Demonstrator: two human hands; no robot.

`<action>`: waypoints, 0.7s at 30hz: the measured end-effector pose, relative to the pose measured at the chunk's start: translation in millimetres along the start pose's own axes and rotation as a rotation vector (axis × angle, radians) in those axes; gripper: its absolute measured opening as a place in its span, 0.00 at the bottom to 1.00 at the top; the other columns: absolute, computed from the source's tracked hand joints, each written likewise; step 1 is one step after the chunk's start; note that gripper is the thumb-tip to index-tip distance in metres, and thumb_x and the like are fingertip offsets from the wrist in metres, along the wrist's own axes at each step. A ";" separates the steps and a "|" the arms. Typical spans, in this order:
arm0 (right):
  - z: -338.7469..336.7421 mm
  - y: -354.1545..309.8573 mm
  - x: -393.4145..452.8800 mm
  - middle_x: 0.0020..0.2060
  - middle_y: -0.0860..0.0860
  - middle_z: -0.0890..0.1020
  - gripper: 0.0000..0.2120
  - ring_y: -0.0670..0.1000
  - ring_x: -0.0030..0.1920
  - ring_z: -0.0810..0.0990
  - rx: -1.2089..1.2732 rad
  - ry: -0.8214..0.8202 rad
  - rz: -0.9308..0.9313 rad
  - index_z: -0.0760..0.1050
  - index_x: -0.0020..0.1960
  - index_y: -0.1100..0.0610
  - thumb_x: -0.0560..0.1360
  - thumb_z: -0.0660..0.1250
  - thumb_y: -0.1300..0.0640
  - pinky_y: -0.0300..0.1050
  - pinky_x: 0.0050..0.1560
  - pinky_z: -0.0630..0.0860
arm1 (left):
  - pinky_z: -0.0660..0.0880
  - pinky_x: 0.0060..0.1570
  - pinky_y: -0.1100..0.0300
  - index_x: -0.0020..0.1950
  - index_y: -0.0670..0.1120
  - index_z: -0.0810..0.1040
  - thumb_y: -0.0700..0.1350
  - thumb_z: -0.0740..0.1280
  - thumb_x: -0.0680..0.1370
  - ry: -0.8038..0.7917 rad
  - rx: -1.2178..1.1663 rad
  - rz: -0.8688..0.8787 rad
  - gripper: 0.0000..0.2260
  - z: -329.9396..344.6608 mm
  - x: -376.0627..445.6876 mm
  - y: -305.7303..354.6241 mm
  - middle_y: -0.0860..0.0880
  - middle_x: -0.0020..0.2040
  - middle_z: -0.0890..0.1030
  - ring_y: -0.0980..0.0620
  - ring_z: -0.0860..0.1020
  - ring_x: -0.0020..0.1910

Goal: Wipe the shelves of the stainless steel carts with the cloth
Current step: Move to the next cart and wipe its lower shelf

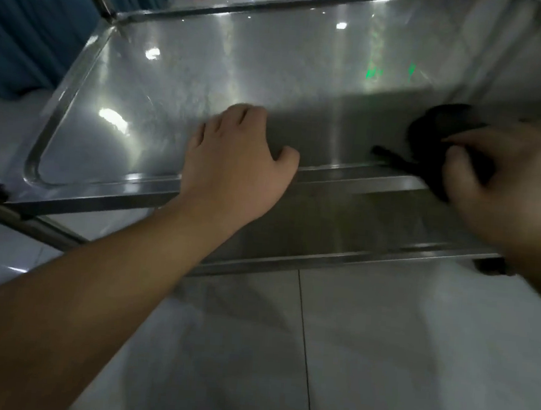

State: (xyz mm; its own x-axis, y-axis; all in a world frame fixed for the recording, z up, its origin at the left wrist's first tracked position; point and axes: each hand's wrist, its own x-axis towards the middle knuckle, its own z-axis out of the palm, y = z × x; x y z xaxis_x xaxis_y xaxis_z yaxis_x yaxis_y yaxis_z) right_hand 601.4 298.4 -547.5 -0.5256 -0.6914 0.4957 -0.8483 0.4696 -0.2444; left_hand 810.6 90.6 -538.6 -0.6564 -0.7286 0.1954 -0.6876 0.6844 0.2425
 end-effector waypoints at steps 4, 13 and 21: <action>4.1 -62.9 4.3 0.42 0.62 0.84 0.17 0.66 0.45 0.81 0.123 -0.039 -0.116 0.86 0.52 0.59 0.81 0.62 0.50 0.57 0.43 0.77 | 0.68 0.70 0.47 0.74 0.48 0.75 0.57 0.63 0.80 0.047 0.007 0.140 0.25 -7.2 -9.1 0.3 0.48 0.72 0.75 0.44 0.75 0.68; 12.1 -119.1 -52.4 0.37 0.52 0.83 0.15 0.59 0.38 0.78 0.259 -0.182 -0.635 0.85 0.45 0.54 0.78 0.62 0.49 0.53 0.41 0.75 | 0.66 0.69 0.46 0.74 0.48 0.76 0.53 0.65 0.78 0.085 0.076 0.289 0.25 -15.0 -81.9 -54.9 0.48 0.72 0.75 0.43 0.75 0.69; 98.5 -129.0 -74.2 0.37 0.42 0.80 0.25 0.46 0.40 0.75 0.174 -0.662 -0.509 0.83 0.48 0.46 0.77 0.49 0.39 0.48 0.43 0.77 | 0.70 0.70 0.45 0.70 0.48 0.81 0.48 0.68 0.78 -0.010 -0.001 0.382 0.20 26.7 -156.5 -130.9 0.47 0.74 0.75 0.45 0.73 0.74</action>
State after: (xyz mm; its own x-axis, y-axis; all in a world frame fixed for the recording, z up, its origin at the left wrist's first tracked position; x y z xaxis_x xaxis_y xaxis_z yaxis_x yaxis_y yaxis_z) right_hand 743.5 235.1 -634.8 0.0395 -0.9992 0.0034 -0.9607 -0.0390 -0.2750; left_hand 995.1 115.7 -626.3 -0.8683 -0.4208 0.2626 -0.3925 0.9066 0.1552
